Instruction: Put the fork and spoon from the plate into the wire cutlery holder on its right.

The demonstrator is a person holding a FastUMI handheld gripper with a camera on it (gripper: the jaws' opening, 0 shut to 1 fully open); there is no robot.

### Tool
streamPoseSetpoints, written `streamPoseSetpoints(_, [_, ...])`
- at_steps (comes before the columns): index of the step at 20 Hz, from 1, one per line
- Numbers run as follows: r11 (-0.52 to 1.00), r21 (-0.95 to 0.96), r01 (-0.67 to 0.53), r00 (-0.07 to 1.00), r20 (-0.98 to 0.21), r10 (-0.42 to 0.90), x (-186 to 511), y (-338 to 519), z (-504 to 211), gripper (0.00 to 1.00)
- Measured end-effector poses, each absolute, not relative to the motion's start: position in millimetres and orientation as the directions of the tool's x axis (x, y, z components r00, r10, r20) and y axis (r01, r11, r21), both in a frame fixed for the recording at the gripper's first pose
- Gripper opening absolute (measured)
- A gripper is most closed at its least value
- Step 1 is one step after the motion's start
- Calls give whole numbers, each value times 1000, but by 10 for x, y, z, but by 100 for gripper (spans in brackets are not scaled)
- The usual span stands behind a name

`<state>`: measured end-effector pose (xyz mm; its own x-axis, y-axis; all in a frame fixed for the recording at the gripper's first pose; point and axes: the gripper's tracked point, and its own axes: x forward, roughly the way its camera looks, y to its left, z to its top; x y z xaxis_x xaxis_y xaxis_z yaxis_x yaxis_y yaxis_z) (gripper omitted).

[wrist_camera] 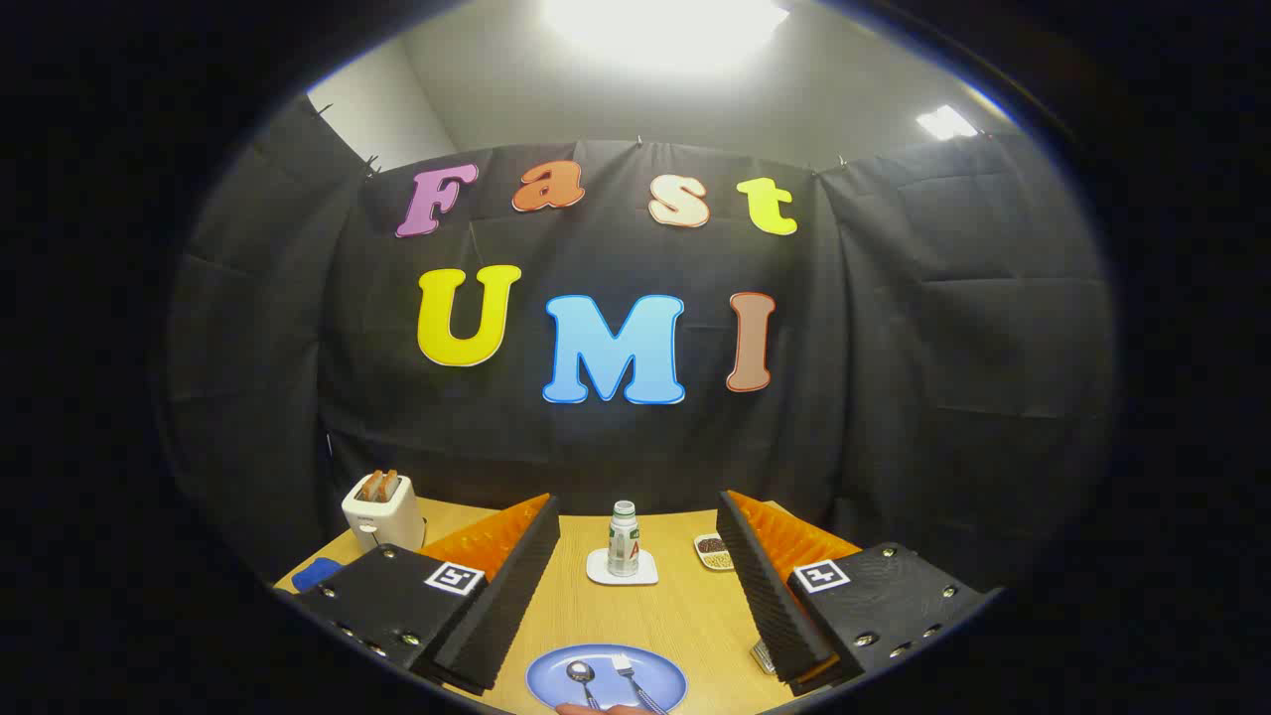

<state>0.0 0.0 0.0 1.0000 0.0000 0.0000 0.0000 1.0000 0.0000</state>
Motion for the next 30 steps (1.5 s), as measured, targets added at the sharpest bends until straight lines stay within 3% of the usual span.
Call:
streamPoseSetpoints(18, [1000,-17,-6,1000,-8,6,-1,-64,-153,97])
streamPoseSetpoints(30, [997,0,-77,940,-333,73,95,-147,-1256,98])
